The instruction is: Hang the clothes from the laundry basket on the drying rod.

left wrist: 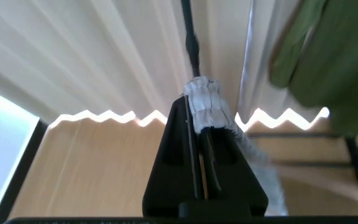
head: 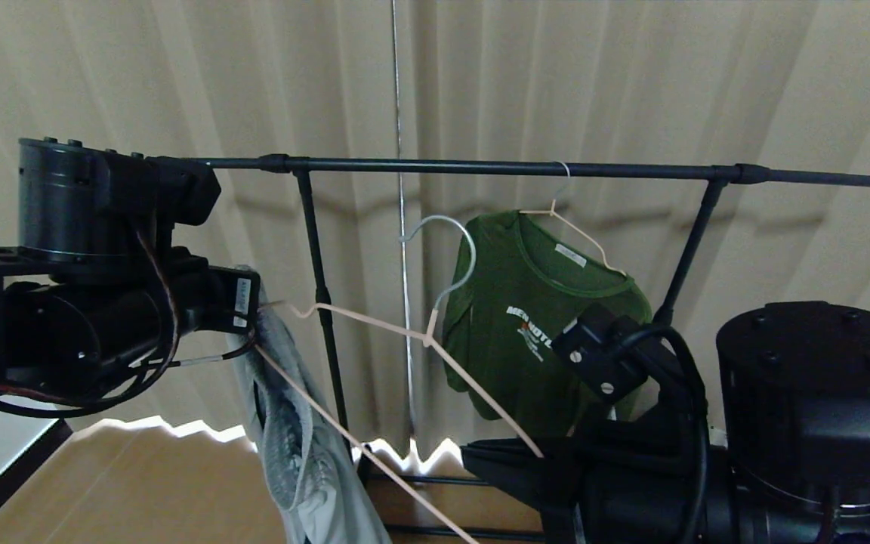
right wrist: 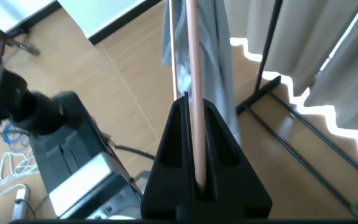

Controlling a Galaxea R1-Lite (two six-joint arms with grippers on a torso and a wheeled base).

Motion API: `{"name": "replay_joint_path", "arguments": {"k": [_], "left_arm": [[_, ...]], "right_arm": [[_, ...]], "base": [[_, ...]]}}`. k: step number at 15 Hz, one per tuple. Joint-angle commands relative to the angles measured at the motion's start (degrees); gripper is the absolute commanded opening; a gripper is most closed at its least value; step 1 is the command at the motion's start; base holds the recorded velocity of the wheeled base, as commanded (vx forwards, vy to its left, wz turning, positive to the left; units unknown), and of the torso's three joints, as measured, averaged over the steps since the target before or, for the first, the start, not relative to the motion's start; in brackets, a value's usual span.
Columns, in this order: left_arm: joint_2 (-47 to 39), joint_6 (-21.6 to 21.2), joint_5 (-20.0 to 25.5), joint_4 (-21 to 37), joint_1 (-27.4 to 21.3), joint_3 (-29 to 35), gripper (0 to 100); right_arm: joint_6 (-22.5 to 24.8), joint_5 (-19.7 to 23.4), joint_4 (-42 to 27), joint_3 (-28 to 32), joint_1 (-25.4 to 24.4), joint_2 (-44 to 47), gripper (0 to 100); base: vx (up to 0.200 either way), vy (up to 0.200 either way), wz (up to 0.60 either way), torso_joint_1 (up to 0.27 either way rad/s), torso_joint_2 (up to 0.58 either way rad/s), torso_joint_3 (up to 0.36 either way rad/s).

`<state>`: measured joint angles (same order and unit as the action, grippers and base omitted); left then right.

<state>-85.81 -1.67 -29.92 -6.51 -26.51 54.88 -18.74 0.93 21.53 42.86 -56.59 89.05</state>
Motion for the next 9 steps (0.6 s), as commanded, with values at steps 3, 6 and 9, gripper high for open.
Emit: {"name": "replay_joint_path", "arguments": {"k": [3, 6, 9], "left_arm": [[3.3, 0.7, -0.1, 2.0, -0.5, -0.2, 0], [4.5, 1.3, -0.1, 3.7, -0.8, -0.1, 0], [6.2, 3.0, -0.1, 4.6, -4.9, -0.1, 0]], "right_arm": [[-1.0, -1.9, 0.2, 4.4, -0.1, 4.3, 0], [-1.1, -2.5, 0.3, 7.1, -0.1, 6.8, 0], [-1.3, -3.4, 0.4, 9.6, -0.2, 10.2, 0]], "base": [[0.0, 0.0, 0.0, 0.0, 0.0, 0.0], [0.0, 0.0, 0.0, 0.0, 0.0, 0.0], [0.0, 0.0, 0.0, 0.0, 0.0, 0.0]]}}
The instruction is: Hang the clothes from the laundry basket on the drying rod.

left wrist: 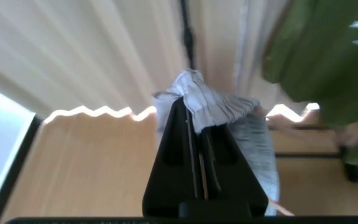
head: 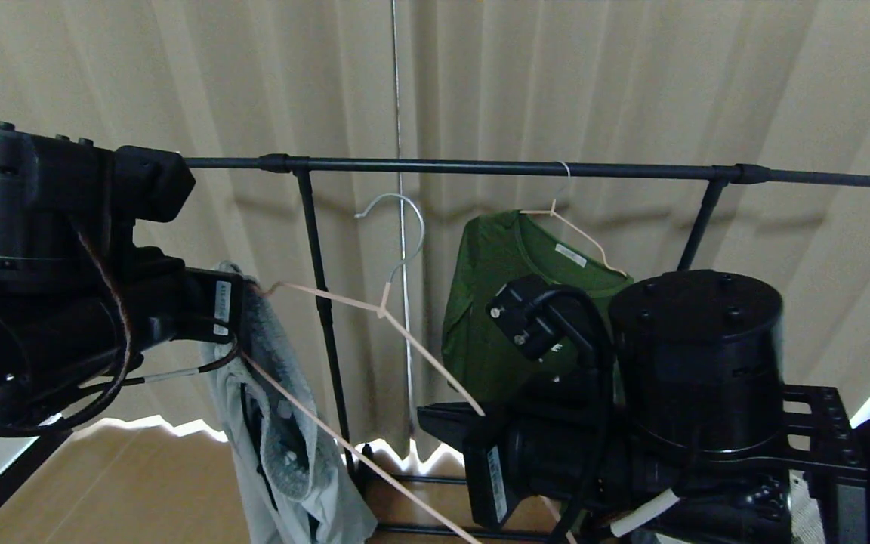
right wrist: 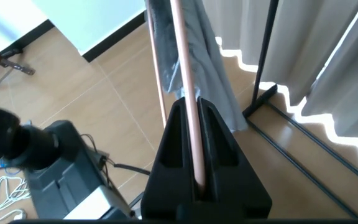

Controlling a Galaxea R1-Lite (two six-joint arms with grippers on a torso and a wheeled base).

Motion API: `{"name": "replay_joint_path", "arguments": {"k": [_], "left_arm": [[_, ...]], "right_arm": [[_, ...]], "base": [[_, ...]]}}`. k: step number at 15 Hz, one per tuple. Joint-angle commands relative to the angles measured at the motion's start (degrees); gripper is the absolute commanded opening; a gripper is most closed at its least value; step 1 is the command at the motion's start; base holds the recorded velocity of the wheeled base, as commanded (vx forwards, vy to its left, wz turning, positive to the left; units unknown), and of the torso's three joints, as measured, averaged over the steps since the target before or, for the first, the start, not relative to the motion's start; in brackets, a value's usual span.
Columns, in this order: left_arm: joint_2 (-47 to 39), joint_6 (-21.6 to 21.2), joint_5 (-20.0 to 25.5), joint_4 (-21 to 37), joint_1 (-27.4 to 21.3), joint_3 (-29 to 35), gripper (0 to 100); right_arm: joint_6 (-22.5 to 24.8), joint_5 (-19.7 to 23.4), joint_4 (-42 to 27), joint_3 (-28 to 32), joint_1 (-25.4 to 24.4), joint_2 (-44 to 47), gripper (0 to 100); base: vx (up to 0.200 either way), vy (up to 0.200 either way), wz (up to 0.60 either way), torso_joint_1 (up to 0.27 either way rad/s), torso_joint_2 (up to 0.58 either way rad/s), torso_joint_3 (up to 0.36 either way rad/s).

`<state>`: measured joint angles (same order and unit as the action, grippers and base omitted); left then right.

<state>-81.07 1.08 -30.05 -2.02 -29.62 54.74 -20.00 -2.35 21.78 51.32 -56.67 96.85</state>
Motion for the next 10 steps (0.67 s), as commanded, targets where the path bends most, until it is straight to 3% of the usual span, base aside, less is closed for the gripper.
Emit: {"name": "replay_joint_path", "arguments": {"k": [1, 6, 8, 10], "left_arm": [[1.7, 0.2, 0.0, 0.1, -2.3, 0.0, 0], [7.5, 2.6, 0.6, 6.2, -13.2, 0.9, 0], [7.5, 2.1, 2.3, 5.7, -14.2, 0.2, 0], [8.2, 2.0, 12.1, 3.3, -15.8, -2.1, 0]], "right_arm": [[0.0, 0.0, 0.2, 1.3, -0.1, 2.6, 0], [0.1, -0.3, 4.5, 1.9, -0.1, 6.2, 0], [0.1, -0.4, 4.6, 1.6, -0.1, 6.2, 0], [0.1, -1.0, 4.6, 0.9, 0.0, 5.7, 0]], "base": [[0.0, 0.0, 0.0, 0.0, 0.0, 0.0], [0.0, 0.0, 0.0, 0.0, 0.0, 0.0], [0.0, 0.0, 0.0, 0.0, 0.0, 0.0], [0.0, 0.0, 0.0, 0.0, 0.0, 0.0]]}}
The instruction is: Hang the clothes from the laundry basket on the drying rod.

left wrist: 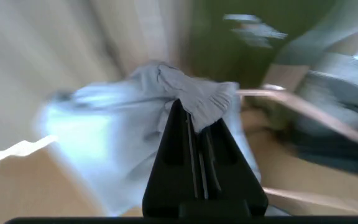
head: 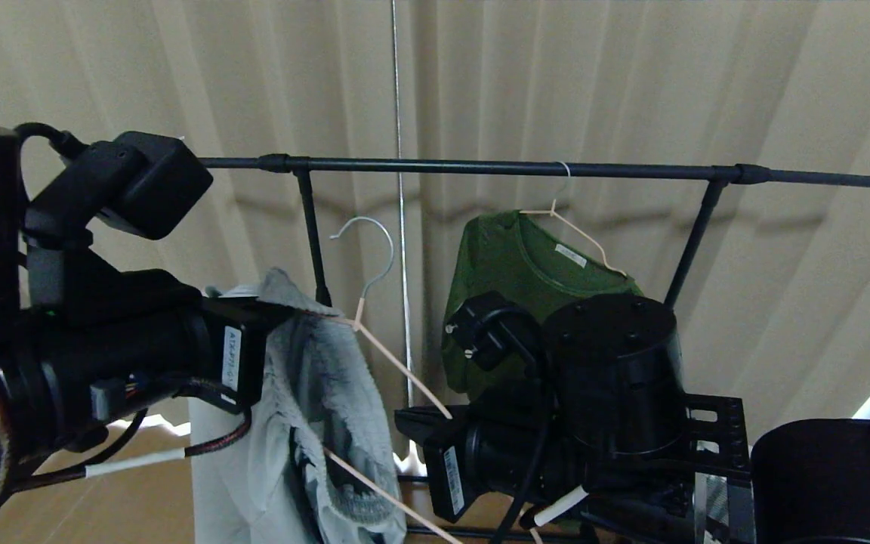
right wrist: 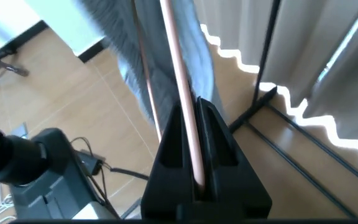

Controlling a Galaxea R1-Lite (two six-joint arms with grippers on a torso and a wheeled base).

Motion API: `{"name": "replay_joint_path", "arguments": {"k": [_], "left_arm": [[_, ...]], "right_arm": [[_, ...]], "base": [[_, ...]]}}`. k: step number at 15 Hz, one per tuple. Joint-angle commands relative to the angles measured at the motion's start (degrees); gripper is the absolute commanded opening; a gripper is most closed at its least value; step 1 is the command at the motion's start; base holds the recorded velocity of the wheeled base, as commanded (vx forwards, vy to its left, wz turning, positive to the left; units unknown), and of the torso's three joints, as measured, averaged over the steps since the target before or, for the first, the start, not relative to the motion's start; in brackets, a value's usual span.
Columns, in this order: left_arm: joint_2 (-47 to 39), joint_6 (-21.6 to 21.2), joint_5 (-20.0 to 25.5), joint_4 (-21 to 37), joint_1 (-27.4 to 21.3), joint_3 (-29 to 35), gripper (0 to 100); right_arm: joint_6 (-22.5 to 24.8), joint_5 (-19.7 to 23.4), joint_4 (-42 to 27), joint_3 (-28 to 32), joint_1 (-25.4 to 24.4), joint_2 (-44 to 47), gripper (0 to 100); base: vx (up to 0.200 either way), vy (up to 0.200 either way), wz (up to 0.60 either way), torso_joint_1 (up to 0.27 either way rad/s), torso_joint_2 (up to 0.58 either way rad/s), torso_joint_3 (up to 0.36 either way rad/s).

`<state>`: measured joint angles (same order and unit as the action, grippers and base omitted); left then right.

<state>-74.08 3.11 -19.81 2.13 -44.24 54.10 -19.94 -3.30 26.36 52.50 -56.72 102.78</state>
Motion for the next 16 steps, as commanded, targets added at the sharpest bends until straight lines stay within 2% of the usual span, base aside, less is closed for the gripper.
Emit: {"name": "replay_joint_path", "arguments": {"k": [1, 2, 4, 5, 9, 12, 13, 16], "left_arm": [[2.1, -0.6, 5.0, -1.7, -1.3, -2.3, 0], [3.3, -2.6, 9.3, -3.1, -1.3, -3.6, 0], [4.2, -3.4, 11.7, -4.9, -1.3, -4.7, 0], [4.6, -3.7, 12.9, -6.5, -1.2, -5.4, 0], [4.6, -4.5, 13.0, -6.9, -1.3, -5.8, 0], [4.6, -4.7, 13.1, -6.9, -1.3, -5.8, 0], [4.7, -4.8, 13.1, -7.0, -1.3, -6.2, 100], [5.3, -5.8, 13.1, -7.0, -1.3, -6.6, 100]], "right_arm": [[0.0, -0.7, 0.0, -0.3, 0.0, -0.4, 0], [0.3, -1.9, 1.2, -0.6, 0.0, -0.4, 0], [1.0, -2.0, 3.3, -2.1, 0.1, -1.1, 0], [3.3, -2.0, 5.5, -4.3, 0.4, -1.8, 0], [8.0, -1.9, 12.1, -7.7, 1.9, -2.5, 0], [8.3, -1.9, 12.3, -7.4, 2.4, -3.2, 0], [8.3, -1.9, 12.3, -7.4, 2.4, -3.6, 0], [8.3, -1.9, 12.2, -7.7, 2.4, -5.3, 0]], "base": [[0.0, 0.0, 0.0, 0.0, 0.0, 0.0], [0.0, 0.0, 0.0, 0.0, 0.0, 0.0], [0.0, 0.0, 0.0, 0.0, 0.0, 0.0], [0.0, 0.0, 0.0, 0.0, 0.0, 0.0], [0.0, 0.0, 0.0, 0.0, 0.0, 0.0], [0.0, 0.0, 0.0, 0.0, 0.0, 0.0], [0.0, 0.0, 0.0, 0.0, 0.0, 0.0], [0.0, 0.0, 0.0, 0.0, 0.0, 0.0]]}}
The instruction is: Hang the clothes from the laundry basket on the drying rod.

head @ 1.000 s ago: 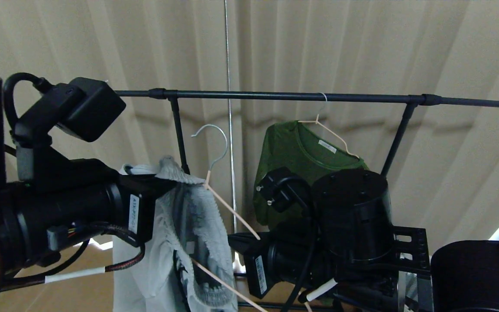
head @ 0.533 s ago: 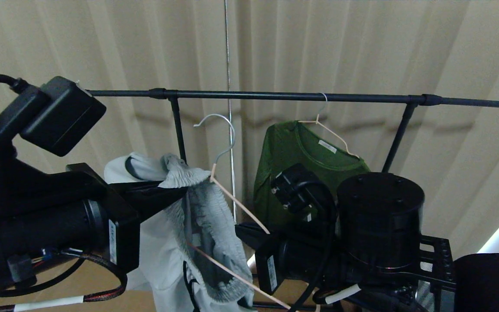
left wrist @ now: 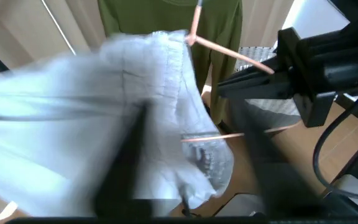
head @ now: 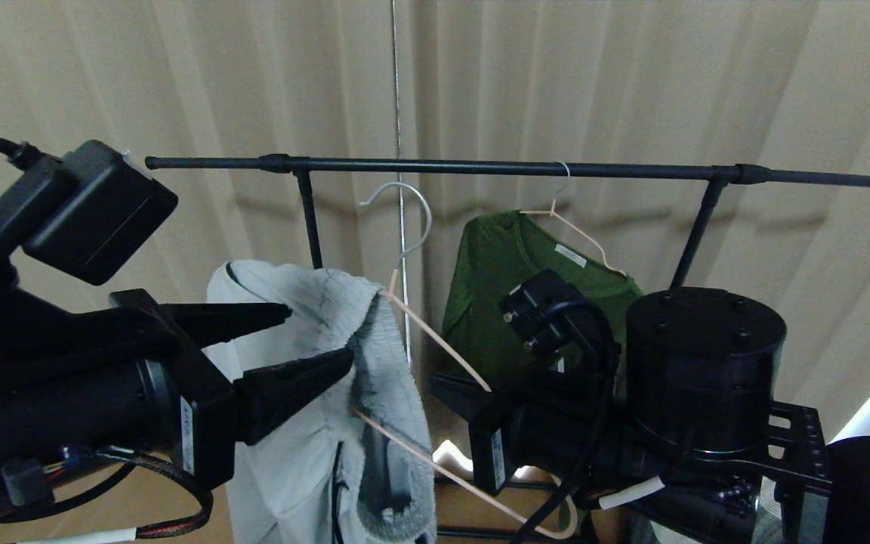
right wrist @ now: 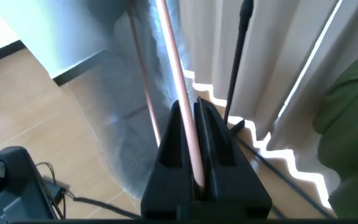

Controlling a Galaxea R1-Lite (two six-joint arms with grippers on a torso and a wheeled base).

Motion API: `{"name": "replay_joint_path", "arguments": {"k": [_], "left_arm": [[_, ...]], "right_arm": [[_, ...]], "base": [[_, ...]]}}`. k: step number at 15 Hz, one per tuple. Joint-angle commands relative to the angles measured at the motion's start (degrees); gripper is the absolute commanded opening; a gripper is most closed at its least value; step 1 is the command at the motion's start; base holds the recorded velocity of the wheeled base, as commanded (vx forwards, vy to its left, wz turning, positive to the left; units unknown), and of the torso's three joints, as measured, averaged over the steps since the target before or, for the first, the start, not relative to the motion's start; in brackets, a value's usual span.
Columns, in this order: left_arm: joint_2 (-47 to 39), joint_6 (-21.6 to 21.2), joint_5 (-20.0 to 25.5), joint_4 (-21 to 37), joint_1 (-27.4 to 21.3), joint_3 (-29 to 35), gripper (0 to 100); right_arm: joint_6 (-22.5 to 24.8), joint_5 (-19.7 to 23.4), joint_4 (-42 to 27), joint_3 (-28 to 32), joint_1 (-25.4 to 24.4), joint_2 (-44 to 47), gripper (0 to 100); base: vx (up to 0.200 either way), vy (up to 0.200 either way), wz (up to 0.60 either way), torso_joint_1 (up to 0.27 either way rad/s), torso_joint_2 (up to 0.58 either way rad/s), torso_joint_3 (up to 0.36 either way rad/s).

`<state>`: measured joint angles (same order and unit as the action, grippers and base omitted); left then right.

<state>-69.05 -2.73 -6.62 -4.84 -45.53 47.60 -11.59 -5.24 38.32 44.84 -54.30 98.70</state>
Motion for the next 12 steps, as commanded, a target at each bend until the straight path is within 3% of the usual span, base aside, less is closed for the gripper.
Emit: {"name": "replay_joint_path", "arguments": {"k": [1, 3, 5, 6, 7, 9, 11, 12], "left_arm": [[1.0, 0.0, -0.1, 0.0, 0.1, -0.3, 100], [2.0, -0.3, -0.1, -0.3, 0.0, -1.7, 100], [3.2, -3.6, -0.1, -5.0, 0.3, -5.2, 100], [3.6, -6.7, -0.1, -8.2, 0.8, -7.1, 100], [4.7, -13.6, -0.1, -13.8, 3.4, -10.8, 100], [5.1, -21.7, 0.2, -20.8, 6.3, -13.2, 100], [4.9, -23.2, 3.5, -22.1, 8.1, -13.0, 100], [4.9, -24.0, 7.8, -22.1, 9.1, -13.0, 100]], "right_arm": [[0.0, 0.1, 0.1, -0.2, 0.0, -3.2, 0], [0.0, 0.1, 0.0, -1.2, 0.1, -5.2, 0], [1.7, 0.4, -0.2, -3.4, 1.8, -7.7, 0], [2.9, 0.6, -0.3, -4.8, 2.9, -9.1, 0], [4.3, 1.4, -0.6, -7.1, 5.0, -11.5, 0], [5.5, 7.2, -2.1, -9.5, 7.7, -15.0, 0], [8.2, 12.6, -5.6, -9.9, 9.3, -17.8, 0], [10.5, 15.4, -8.1, -9.9, 9.6, -19.2, 0]], "base": [[0.0, 0.0, 0.0, 0.0, 0.0, 0.0], [0.0, 0.0, 0.0, 0.0, 0.0, 0.0], [0.0, 0.0, 0.0, 0.0, 0.0, 0.0], [0.0, 0.0, 0.0, 0.0, 0.0, 0.0], [0.0, 0.0, 0.0, 0.0, 0.0, 0.0], [0.0, 0.0, 0.0, 0.0, 0.0, 0.0], [0.0, 0.0, 0.0, 0.0, 0.0, 0.0], [0.0, 0.0, 0.0, 0.0, 0.0, 0.0]]}}
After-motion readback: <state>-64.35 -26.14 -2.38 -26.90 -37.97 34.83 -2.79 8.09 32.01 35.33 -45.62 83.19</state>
